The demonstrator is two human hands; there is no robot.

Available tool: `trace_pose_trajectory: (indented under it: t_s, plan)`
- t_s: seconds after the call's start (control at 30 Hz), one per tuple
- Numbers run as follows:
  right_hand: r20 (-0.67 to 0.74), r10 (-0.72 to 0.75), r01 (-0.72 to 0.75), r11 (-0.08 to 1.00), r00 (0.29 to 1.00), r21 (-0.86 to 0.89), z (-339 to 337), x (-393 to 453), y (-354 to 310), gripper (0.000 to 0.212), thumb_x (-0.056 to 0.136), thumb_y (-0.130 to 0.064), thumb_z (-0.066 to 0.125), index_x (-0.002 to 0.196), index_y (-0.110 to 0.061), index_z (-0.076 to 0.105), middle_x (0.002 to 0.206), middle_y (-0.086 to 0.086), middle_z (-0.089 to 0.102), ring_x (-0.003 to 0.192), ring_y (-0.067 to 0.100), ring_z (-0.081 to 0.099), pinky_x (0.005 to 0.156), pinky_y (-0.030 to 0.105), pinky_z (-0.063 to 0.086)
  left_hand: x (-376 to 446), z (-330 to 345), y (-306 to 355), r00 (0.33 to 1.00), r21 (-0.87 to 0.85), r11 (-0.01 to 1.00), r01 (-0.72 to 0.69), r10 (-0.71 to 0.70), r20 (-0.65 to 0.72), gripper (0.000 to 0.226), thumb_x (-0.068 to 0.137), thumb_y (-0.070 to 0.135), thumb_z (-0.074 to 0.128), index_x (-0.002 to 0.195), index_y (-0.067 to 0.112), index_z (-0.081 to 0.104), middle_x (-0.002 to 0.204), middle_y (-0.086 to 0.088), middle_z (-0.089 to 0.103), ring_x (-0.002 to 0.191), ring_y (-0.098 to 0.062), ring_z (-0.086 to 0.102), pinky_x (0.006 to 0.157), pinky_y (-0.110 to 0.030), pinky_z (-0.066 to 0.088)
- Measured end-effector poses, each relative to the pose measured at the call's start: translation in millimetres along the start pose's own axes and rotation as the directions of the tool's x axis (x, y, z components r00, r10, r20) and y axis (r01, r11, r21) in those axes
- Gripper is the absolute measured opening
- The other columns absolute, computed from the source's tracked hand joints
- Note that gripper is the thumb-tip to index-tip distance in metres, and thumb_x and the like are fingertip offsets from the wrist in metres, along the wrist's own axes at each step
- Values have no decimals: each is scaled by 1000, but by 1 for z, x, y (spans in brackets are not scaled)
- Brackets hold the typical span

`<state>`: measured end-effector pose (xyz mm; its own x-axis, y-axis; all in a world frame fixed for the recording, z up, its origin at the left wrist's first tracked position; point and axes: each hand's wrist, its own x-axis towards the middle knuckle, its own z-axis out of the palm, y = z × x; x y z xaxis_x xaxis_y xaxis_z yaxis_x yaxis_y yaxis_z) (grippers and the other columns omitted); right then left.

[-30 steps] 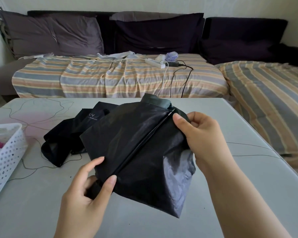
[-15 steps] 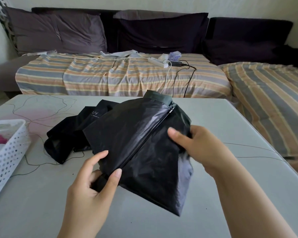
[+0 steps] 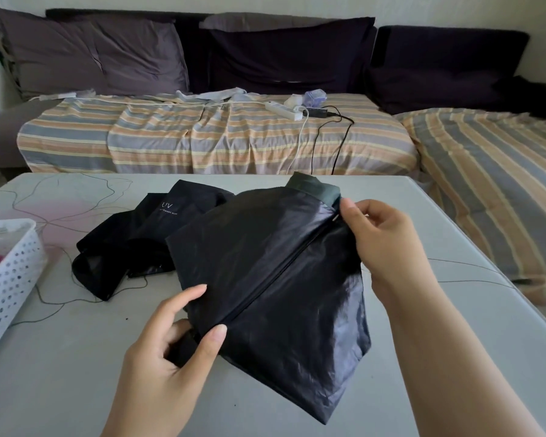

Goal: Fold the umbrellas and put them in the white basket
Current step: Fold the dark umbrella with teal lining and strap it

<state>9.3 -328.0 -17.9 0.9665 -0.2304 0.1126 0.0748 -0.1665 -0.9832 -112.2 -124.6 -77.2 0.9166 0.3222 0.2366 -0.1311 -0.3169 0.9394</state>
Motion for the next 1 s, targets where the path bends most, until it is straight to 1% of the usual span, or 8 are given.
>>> trace_pose_trajectory:
  t_s: [0.1,0.23,0.37,0.53,0.63,0.77,0.9,1.0]
  plan:
    - [-21,-43,45,995,999,93,-1,2,2,30,95,-30,58,68,-17,60,54,-1,55,56,17,47,57,29,38,2,2,3,999,-72,996,42,-44,-15,36,68,43,78,94,57,58,64,4,70,47,-7,55,54,-13,45]
    - [-87,-205,176,949,975,-263,0,0,5,26,96,-33,54,75,-20,58,47,-1,51,44,11,39,46,25,31,3,3,6,994,-104,989,103,-98,51,34,67,32,66,95,51,60,49,0,59,41,-9,49,44,-13,41]
    - [-134,-286,212,890,949,-405,-2,-3,5,16,93,-39,57,93,-23,56,65,-4,56,66,11,52,60,27,35,4,4,3,988,-100,986,132,-123,88,34,70,33,64,100,49,61,45,-5,51,42,-12,46,42,-15,42]
    - [86,-674,620,614,734,-488,7,-18,1,13,86,-25,66,81,-15,61,78,-8,52,74,5,47,68,10,36,7,1,-1,990,-83,989,120,-113,83,36,78,29,64,102,56,60,43,-2,40,42,-16,44,42,-15,42]
    - [267,-540,588,601,798,-542,17,-19,15,22,88,-27,66,106,-14,65,102,-7,52,97,16,53,83,20,36,5,-1,1,987,-69,991,117,-109,115,40,84,16,63,107,50,61,42,-2,38,38,-14,44,40,-15,40]
    - [236,-435,487,668,869,-563,17,-18,10,41,95,-32,56,134,-19,51,131,-4,52,125,17,45,103,28,34,6,-3,6,981,-94,985,144,-130,146,41,86,19,61,103,56,63,49,-20,36,36,-13,44,37,-16,38]
    - [422,-215,454,632,881,-628,19,-17,7,56,101,-42,33,152,-36,11,157,-19,15,148,9,1,121,39,3,8,-2,8,978,-135,979,151,-129,162,44,81,28,60,107,64,57,50,-13,35,39,-16,46,37,-21,39]
    - [453,-171,432,698,875,-571,18,-14,8,56,102,-40,31,151,-38,6,157,-23,8,147,8,-5,120,44,0,10,-4,6,972,-123,979,162,-136,192,54,88,20,58,111,68,50,48,-4,35,41,-16,46,39,-20,40]
